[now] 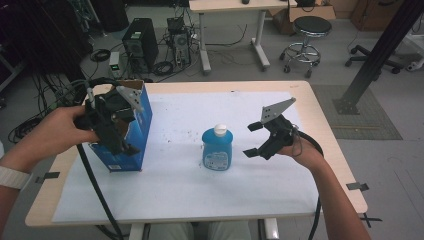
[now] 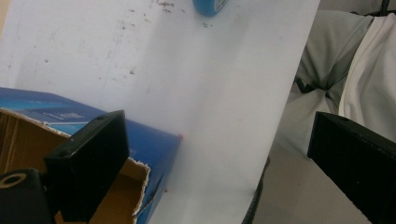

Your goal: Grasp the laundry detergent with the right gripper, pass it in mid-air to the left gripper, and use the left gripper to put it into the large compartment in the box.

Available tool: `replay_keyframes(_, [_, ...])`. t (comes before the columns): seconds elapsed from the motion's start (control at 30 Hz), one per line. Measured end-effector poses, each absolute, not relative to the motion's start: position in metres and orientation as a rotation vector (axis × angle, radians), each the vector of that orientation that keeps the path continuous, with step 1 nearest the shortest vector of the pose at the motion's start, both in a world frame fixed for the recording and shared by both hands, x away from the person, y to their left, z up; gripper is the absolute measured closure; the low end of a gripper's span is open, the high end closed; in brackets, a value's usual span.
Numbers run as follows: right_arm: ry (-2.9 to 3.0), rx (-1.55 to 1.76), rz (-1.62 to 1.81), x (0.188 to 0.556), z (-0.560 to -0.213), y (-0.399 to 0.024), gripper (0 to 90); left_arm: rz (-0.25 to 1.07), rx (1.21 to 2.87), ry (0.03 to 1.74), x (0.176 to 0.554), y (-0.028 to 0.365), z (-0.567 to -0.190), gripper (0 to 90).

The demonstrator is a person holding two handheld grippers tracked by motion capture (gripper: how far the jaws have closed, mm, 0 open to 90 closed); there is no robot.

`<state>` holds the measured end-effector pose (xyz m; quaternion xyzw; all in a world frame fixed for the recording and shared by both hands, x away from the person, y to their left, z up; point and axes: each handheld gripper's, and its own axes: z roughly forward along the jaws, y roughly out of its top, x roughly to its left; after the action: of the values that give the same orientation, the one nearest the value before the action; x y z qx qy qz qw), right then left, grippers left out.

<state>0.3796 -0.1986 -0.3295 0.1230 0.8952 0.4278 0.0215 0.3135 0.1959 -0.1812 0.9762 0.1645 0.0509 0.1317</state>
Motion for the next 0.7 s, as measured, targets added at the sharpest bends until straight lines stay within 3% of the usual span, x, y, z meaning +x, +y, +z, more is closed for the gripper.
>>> replay_keyframes(0.7, [2.741, 0.392, 1.417, 0.382, -0.351, -0.188, 5.4, 0.146, 2.829, 0.480, 0.315, 0.196, -0.182, 6.1])
